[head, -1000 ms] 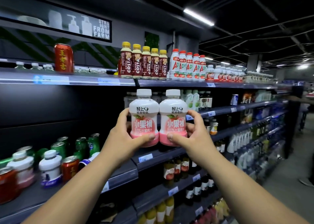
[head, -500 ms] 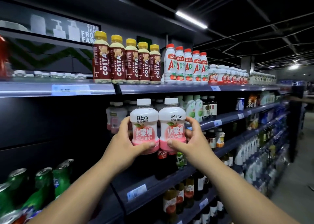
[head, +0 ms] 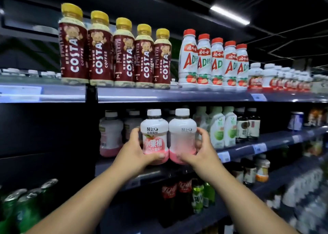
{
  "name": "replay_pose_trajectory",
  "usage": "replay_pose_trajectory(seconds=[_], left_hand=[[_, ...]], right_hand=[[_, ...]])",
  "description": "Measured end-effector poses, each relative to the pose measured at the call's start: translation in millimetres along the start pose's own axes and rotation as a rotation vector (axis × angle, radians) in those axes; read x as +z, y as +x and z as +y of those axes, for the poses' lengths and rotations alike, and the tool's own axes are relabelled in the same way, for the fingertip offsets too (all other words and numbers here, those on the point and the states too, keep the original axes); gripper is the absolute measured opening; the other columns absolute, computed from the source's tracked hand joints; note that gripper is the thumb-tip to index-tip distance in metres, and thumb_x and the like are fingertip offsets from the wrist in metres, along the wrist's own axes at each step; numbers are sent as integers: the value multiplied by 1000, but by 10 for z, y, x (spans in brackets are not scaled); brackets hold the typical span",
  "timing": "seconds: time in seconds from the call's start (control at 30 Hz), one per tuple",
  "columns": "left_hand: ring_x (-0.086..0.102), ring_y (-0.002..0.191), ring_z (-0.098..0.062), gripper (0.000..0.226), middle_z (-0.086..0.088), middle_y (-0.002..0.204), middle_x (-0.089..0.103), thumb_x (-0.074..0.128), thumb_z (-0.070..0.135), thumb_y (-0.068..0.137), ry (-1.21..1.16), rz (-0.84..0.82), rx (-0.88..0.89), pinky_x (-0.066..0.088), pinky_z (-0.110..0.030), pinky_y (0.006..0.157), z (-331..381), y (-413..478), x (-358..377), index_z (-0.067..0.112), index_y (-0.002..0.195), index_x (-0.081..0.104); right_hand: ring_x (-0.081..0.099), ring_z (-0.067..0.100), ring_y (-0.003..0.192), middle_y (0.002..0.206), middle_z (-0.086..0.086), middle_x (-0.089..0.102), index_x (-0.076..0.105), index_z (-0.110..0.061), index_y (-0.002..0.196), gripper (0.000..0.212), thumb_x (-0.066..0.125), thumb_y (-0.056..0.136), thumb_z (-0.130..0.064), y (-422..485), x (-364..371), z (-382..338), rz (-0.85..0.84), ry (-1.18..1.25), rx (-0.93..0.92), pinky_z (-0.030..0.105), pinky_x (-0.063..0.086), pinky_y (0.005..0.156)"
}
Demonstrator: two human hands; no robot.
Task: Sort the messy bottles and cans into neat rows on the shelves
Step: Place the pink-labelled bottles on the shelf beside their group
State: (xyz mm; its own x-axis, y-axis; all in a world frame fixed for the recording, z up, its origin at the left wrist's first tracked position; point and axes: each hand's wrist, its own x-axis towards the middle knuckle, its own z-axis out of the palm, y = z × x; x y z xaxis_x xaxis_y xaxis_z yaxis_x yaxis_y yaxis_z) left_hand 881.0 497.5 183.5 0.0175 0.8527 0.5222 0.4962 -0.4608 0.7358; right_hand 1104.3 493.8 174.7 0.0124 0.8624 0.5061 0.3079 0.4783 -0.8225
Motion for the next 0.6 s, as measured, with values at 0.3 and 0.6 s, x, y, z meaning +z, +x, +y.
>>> replay_pose_trajectory(seconds=[0.3, 0.6], left_hand=[[72, 82, -7, 74, 6, 88, 75, 92, 57, 40, 216, 98, -204, 58, -37, 82, 2, 514, 446, 18, 94, 61], [70, 79, 1, 93, 11, 87, 76, 90, 66, 33, 338, 116, -234, 59, -33, 76, -37, 505, 510, 22, 106, 53]], right_hand=[[67, 6, 102, 119, -12, 68, 22, -42, 138, 97, 82, 62, -51, 810, -185, 517, -161, -174, -70, 32, 52, 90], [61, 27, 114, 127, 4, 62, 22, -27, 129, 94, 78, 62, -63, 1023, -269, 717, -273, -371, -118, 41, 51, 92]])
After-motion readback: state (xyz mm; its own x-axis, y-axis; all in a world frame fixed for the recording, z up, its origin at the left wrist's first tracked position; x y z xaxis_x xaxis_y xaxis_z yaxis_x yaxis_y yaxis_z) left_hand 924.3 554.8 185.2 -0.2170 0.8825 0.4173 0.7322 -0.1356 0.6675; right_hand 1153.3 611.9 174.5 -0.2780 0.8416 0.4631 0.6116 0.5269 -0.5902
